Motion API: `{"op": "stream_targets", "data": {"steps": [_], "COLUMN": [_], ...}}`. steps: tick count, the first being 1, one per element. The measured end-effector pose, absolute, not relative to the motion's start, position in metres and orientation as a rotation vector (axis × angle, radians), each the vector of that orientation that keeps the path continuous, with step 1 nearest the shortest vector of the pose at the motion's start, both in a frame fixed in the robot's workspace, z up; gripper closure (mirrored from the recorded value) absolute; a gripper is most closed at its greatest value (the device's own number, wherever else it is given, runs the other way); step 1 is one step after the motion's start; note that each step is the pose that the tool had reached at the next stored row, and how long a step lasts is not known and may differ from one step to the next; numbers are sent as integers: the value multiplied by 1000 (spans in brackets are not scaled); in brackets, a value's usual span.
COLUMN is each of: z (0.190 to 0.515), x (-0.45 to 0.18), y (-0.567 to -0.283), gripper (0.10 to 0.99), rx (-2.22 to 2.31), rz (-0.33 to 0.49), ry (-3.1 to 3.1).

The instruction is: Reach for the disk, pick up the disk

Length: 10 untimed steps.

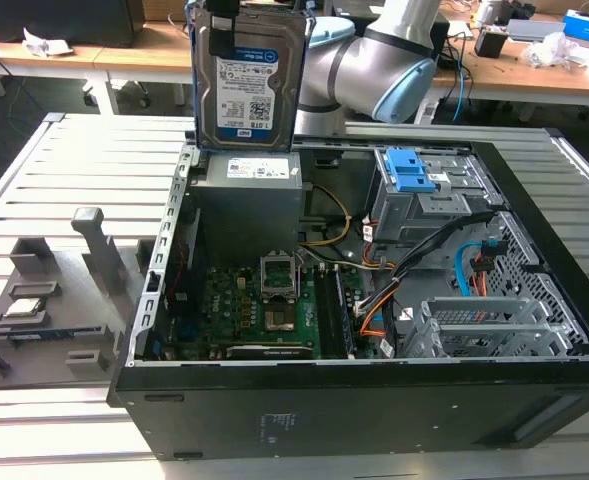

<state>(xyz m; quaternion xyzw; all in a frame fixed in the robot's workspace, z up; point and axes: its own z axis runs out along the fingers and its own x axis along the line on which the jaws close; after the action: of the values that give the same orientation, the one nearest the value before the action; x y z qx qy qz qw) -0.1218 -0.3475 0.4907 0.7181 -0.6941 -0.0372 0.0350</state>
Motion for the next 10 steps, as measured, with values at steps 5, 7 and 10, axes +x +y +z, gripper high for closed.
{"op": "stream_targets", "data": {"steps": [5, 7, 10], "z": [491, 491, 491], "x": [-107, -99, -86], "y": [-347, -347, -347], "gripper": [722, 722, 722], "rx": [2207, 2207, 2207], "rz": [-114, -114, -114], "ry": [-2133, -2133, -2133]}}
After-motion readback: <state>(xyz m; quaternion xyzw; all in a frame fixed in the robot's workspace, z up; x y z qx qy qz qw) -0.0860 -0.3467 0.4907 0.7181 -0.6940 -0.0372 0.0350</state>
